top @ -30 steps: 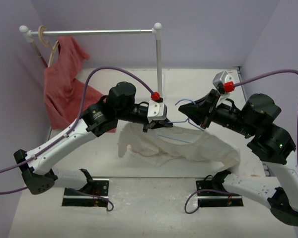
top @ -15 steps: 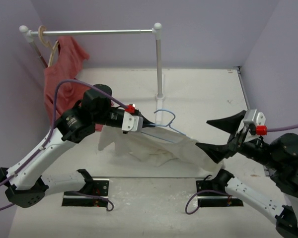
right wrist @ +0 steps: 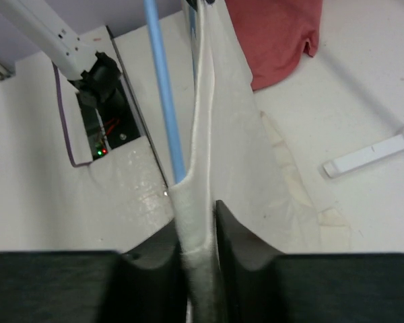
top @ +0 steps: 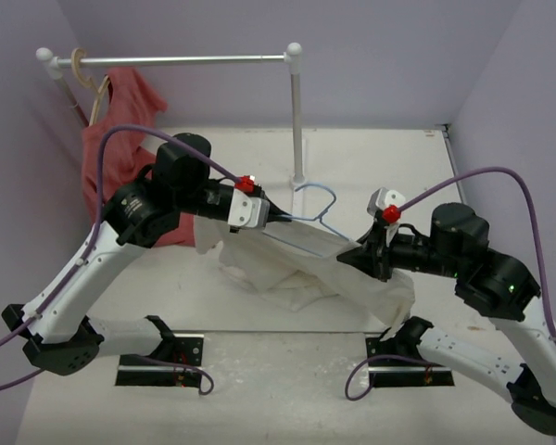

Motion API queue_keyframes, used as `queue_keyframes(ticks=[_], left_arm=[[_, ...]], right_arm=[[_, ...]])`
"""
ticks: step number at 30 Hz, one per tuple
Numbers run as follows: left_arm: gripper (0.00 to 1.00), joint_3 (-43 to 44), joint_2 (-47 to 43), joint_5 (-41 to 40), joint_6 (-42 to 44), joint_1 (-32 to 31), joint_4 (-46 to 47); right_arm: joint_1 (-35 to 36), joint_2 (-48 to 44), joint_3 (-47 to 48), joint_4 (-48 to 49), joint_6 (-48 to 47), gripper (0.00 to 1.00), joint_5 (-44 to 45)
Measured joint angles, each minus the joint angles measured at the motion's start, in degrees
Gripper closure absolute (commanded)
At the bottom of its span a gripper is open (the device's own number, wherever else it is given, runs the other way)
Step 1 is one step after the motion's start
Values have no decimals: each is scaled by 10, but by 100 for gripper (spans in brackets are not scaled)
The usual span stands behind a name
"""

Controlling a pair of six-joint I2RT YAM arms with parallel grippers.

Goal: Place the t-shirt on the hanger
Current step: Place the T-shirt on the hanger, then place the hanger at the clothesline.

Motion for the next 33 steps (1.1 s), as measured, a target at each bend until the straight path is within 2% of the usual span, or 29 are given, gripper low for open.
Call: queue_keyframes(ticks=[2, 3, 4, 5, 6, 7, 11, 13, 18, 20, 24, 28, 33], left_arm=[[100, 7, 0, -10, -2, 4, 2], [92, 7, 0, -15, -5, 6, 5], [81, 7, 0, -21, -9, 6, 9], [56, 7, 0, -27, -14, 5, 13], [24, 4, -2, -47, -28, 4, 27], [1, -2, -5, -75, -47, 3, 48], [0, -55, -41, -258, -153, 9, 161], [0, -72, -58, -376, -206, 10, 199], [0, -118, -127, -727, -352, 10, 231], [0, -152, -178, -822, -407, 13, 222], [0, -240, -298, -902, -475, 14, 216], [0, -325, -395, -928, -516, 14, 199], [0, -421, -492, -934, -523, 13, 196]], right_arm=[[4, 6, 0, 1, -3, 100, 1], [6, 6, -1, 3, -1, 100, 2], [6, 4, -2, 7, 1, 100, 6], [7, 1, -2, 11, 3, 100, 11], [7, -2, -4, 18, 8, 100, 19], [7, -5, -8, 26, 14, 100, 27], [7, -12, -28, 45, 77, 100, 89], [7, 9, -24, 54, 105, 100, 119], [7, 135, 43, 64, 163, 100, 187], [8, 192, 82, 67, 189, 100, 219], [11, 298, 192, 56, 252, 100, 285], [25, 409, 318, 61, 321, 100, 346], [68, 638, 622, 41, 367, 100, 404]])
